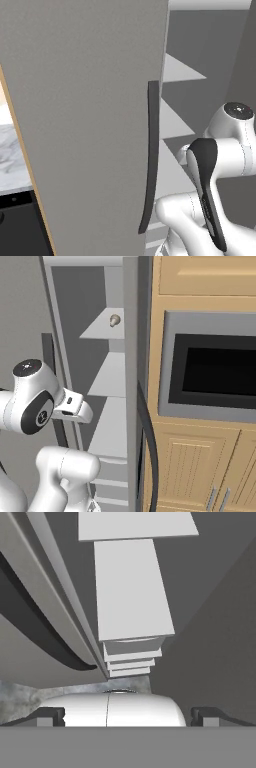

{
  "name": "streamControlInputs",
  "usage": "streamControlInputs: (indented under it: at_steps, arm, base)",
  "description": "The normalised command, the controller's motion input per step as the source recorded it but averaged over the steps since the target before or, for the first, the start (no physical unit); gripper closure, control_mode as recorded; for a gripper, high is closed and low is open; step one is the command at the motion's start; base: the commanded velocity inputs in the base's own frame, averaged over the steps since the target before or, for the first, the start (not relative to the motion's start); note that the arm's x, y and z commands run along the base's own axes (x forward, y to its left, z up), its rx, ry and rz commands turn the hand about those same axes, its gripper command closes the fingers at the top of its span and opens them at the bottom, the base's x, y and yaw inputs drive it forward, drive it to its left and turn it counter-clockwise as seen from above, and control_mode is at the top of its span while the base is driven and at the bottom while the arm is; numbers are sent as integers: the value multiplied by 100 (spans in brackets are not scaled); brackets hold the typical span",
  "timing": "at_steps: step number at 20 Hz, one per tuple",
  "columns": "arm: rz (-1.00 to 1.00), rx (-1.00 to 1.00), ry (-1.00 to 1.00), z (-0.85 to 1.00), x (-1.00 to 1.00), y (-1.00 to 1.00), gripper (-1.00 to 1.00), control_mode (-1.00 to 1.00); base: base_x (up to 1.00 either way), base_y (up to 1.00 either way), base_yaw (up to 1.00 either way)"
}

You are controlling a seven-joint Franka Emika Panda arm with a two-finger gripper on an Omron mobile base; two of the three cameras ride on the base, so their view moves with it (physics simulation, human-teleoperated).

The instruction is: Take the mango, mushroom, and squash from the freezer and place them in the bowl on the counter.

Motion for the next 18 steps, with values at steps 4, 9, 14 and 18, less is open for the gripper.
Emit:
streamControlInputs:
  at_steps: [4, 9, 14, 18]
  arm:
    - [0, 0, 0, 0, 0, 0, -100, 100]
    - [0, 0, 0, 0, 0, 0, -100, 100]
    - [0, 0, 0, 0, 0, 0, -100, -100]
    - [0, 0, -6, 0, -1, -4, -100, -100]
  base:
    - [0, -20, -4]
    - [0, 0, 0]
    - [0, 0, 0]
    - [0, 0, 0]
